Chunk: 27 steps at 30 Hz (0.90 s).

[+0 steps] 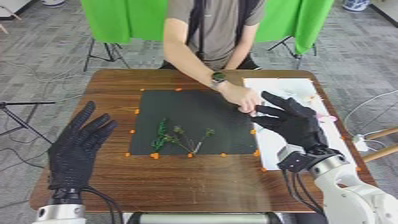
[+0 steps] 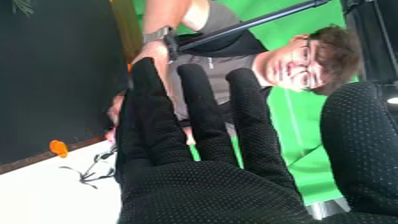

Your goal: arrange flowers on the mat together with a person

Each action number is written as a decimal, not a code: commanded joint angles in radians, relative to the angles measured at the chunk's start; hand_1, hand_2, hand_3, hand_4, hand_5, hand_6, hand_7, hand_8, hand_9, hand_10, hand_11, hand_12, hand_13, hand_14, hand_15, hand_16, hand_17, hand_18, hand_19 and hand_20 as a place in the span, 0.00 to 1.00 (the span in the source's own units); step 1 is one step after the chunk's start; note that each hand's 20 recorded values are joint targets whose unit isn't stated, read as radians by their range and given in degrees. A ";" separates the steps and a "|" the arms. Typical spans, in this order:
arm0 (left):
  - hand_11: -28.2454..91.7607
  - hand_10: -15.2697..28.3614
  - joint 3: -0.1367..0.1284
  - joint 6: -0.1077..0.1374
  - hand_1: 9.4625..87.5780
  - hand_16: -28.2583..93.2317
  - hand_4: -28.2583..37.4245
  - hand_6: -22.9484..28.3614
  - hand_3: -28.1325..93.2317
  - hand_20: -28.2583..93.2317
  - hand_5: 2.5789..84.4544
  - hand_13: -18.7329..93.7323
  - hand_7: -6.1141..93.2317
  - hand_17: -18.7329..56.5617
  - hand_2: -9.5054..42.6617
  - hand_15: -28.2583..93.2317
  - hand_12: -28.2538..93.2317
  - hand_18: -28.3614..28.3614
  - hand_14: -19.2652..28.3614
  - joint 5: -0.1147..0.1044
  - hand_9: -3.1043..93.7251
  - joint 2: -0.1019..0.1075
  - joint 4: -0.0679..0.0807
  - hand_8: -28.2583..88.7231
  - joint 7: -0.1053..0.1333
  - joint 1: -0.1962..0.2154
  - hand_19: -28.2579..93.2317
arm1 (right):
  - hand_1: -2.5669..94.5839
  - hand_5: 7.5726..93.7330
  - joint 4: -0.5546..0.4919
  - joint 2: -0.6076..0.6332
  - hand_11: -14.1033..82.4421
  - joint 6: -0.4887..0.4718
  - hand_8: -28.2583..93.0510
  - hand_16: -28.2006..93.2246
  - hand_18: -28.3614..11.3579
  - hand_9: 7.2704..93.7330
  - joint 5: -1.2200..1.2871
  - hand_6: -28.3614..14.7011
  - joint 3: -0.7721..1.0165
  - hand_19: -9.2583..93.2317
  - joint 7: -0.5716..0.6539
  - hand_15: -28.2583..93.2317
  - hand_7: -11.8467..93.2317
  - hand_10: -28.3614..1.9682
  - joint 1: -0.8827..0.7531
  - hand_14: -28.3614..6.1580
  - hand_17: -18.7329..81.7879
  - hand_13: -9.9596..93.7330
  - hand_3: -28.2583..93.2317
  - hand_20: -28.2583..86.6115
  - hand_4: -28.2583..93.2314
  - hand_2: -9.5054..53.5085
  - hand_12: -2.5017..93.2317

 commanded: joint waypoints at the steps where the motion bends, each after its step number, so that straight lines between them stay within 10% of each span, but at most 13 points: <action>1: 0.40 0.78 0.006 -0.006 0.12 0.17 0.00 0.57 0.87 0.29 0.38 0.41 0.17 0.13 0.32 0.54 0.31 0.87 0.92 0.002 0.39 -0.006 0.008 0.15 -0.031 -0.007 0.63 | 0.18 0.43 -0.001 0.004 0.24 0.017 0.13 0.36 0.25 0.46 -0.012 0.61 -0.014 0.49 -0.003 0.41 0.21 0.35 -0.010 0.17 0.21 0.47 0.90 0.37 0.00 0.30 0.13; 17: 0.42 0.80 0.014 0.005 0.13 0.17 0.00 0.59 0.88 0.29 0.39 0.40 0.18 0.13 0.32 0.58 0.32 0.87 0.95 -0.007 0.40 -0.013 0.010 0.15 -0.042 -0.013 0.64 | 0.18 0.44 0.000 -0.005 0.24 0.015 0.13 0.36 0.25 0.48 -0.013 0.61 -0.010 0.50 0.008 0.42 0.22 0.35 -0.011 0.18 0.21 0.48 0.90 0.37 0.00 0.30 0.14; 21: 0.42 0.80 0.024 -0.014 0.13 0.16 0.00 0.59 0.88 0.29 0.39 0.40 0.18 0.13 0.32 0.58 0.32 0.87 0.95 -0.065 0.40 -0.002 0.011 0.15 -0.018 -0.024 0.64 | 0.18 0.44 0.000 -0.002 0.24 0.025 0.13 0.36 0.25 0.48 -0.017 0.61 -0.014 0.50 0.004 0.42 0.21 0.35 -0.013 0.18 0.21 0.48 0.90 0.37 0.00 0.30 0.14; 27: 0.42 0.80 0.022 -0.006 0.13 0.16 0.00 0.59 0.88 0.29 0.40 0.40 0.18 0.13 0.32 0.58 0.32 0.87 0.95 -0.055 0.40 0.002 0.008 0.15 -0.025 -0.021 0.64 | 0.18 0.44 -0.002 -0.002 0.24 0.026 0.13 0.36 0.25 0.48 -0.016 0.61 -0.012 0.50 0.008 0.42 0.22 0.35 -0.016 0.18 0.21 0.48 0.90 0.37 0.00 0.30 0.14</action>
